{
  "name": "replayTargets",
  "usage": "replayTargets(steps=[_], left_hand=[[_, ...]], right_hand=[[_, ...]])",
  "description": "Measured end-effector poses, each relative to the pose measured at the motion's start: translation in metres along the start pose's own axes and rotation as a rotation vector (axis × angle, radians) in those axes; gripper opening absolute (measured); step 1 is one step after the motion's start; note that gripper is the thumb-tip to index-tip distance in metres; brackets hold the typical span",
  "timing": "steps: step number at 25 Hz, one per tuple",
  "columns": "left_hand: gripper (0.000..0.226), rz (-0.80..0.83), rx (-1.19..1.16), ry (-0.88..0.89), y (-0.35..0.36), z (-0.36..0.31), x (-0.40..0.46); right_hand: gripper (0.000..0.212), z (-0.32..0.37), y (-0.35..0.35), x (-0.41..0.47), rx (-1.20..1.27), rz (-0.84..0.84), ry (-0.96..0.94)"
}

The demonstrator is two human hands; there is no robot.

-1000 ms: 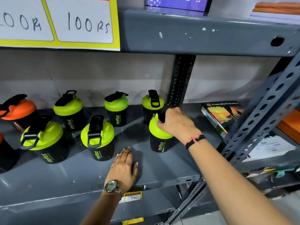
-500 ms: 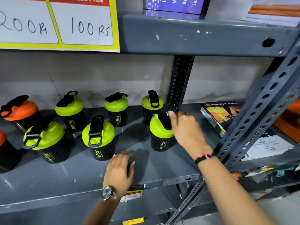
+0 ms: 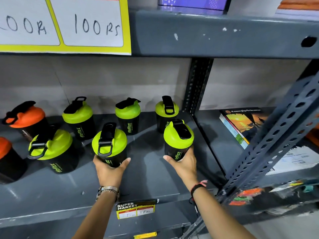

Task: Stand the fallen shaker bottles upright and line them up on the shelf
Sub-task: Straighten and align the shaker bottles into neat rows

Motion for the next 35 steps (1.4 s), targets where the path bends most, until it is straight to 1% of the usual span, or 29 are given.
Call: replayTargets(steps=[2, 6, 10, 14, 18, 22, 35], left_hand=[[0.078, -0.02, 0.023, -0.012, 0.004, 0.002, -0.001], [0.072, 0.004, 0.024, 0.021, 0.02, -0.001, -0.014], [0.073, 0.012, 0.02, 0.051, 0.027, -0.001, -0.023], [0.078, 0.037, 0.049, 0.107, 0.024, -0.001, -0.024], [0.075, 0.021, 0.088, 0.102, 0.022, 0.0, -0.026], [0.07, 0.028, 0.12, 0.097, 0.019, 0.001, -0.033], [0.071, 0.032, 0.127, 0.096, 0.015, -0.002, -0.04]], right_hand=[[0.068, -0.002, 0.0, -0.001, -0.012, -0.033, -0.008], [0.067, -0.005, -0.004, -0.006, 0.001, -0.035, -0.019], [0.073, -0.008, -0.006, -0.012, 0.011, -0.03, -0.023], [0.084, -0.008, -0.006, -0.015, -0.018, -0.016, -0.02], [0.072, -0.007, -0.005, -0.018, -0.06, -0.041, -0.013], [0.065, -0.005, -0.007, -0.023, -0.048, -0.051, -0.006], [0.068, -0.004, -0.009, -0.034, -0.068, -0.049, -0.032]])
Point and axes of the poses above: each hand's wrist, its own x-axis towards the middle knuckle, its own y-axis out of the palm, z = x × y, the point moved 3 cm from there along x, towards the middle knuckle, and after that the axes turned 6 degrees about -y, right-handed, at the moved point
